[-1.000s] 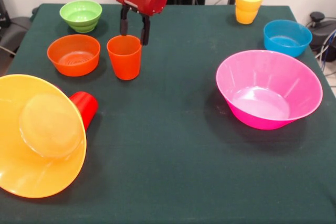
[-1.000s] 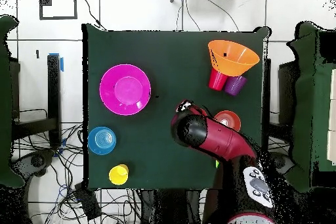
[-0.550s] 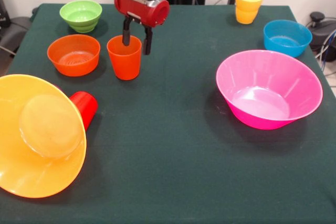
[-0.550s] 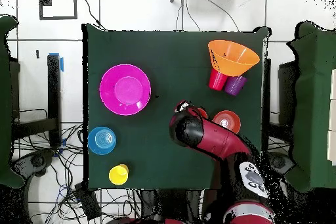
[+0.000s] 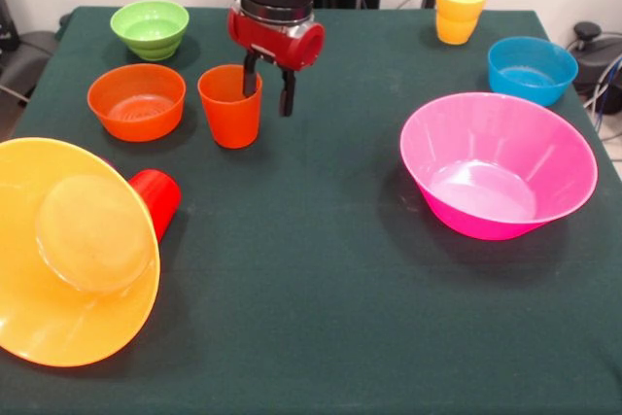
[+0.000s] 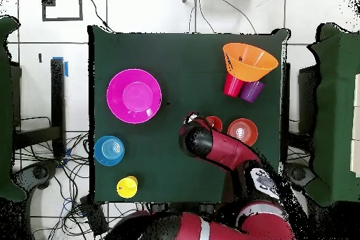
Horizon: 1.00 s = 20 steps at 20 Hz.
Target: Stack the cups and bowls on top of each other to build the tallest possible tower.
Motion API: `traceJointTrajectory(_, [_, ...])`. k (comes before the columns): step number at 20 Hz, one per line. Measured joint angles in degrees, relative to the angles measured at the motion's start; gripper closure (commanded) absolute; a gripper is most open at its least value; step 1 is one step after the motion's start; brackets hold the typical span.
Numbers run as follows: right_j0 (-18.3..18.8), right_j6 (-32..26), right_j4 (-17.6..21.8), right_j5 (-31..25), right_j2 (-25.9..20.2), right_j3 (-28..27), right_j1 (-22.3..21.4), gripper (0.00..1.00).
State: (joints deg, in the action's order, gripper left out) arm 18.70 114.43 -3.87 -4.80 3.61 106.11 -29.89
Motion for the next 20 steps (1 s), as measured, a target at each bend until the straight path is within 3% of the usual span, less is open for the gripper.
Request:
traceJointTrajectory(15, [-0.21,0.0,-0.02,0.01,0.75,-0.02,2.49,0.0])
traceJointTrajectory(16, [-0.24,0.0,-0.02,0.01,0.96,-0.02,2.47,1.0])
traceJointTrajectory(20, [-0.23,0.0,-0.01,0.01,1.43,-0.05,2.21,1.0])
